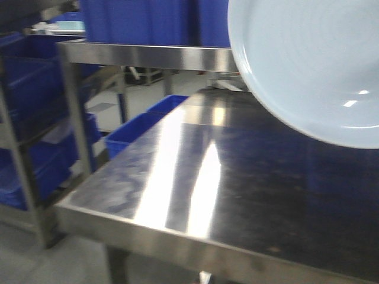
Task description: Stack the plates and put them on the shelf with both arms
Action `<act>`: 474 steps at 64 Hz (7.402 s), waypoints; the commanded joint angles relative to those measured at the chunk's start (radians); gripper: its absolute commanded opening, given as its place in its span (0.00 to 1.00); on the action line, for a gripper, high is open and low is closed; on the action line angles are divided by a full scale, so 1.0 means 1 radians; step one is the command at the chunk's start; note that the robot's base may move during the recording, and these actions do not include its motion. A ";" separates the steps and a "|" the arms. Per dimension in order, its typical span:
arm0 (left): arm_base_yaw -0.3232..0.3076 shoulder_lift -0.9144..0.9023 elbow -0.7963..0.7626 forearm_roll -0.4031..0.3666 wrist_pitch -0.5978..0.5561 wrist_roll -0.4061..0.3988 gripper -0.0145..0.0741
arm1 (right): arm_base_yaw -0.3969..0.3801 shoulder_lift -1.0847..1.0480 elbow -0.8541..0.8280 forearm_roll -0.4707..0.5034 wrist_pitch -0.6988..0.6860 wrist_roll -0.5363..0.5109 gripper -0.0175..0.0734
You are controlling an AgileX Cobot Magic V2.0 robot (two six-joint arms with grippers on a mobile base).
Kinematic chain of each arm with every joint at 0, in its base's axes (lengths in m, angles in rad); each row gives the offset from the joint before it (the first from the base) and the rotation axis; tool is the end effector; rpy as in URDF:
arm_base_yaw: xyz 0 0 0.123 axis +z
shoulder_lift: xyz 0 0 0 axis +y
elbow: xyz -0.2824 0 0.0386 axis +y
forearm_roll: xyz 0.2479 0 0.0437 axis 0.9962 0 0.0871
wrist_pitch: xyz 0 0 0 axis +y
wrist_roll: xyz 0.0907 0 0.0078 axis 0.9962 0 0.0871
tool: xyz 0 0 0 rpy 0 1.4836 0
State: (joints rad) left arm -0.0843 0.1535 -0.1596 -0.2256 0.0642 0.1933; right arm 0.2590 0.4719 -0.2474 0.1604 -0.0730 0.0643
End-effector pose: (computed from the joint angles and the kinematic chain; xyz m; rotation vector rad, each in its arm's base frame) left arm 0.0651 -0.0068 0.2522 0.0518 1.5401 -0.1033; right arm 0.1049 0.0267 0.2671 -0.0196 1.6481 0.3602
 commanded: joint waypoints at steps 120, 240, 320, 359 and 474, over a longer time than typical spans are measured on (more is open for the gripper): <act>0.084 0.012 -0.032 -0.008 -0.079 -0.004 0.25 | 0.002 0.002 -0.032 0.005 -0.095 -0.002 0.25; 0.084 0.012 -0.032 -0.008 -0.079 -0.004 0.25 | 0.002 0.003 -0.032 0.005 -0.095 -0.002 0.25; 0.084 0.012 -0.032 -0.008 -0.079 -0.004 0.25 | 0.002 0.003 -0.032 0.005 -0.095 -0.002 0.25; 0.084 0.012 -0.032 -0.008 -0.079 -0.004 0.25 | 0.002 0.003 -0.032 0.005 -0.095 -0.002 0.25; 0.084 0.012 -0.032 -0.008 -0.079 -0.004 0.25 | 0.002 0.003 -0.032 0.005 -0.095 -0.002 0.25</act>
State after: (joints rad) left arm 0.0000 0.1535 -0.1596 -0.2256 0.0658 0.1933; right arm 0.2609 0.4719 -0.2474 0.1604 -0.0665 0.0624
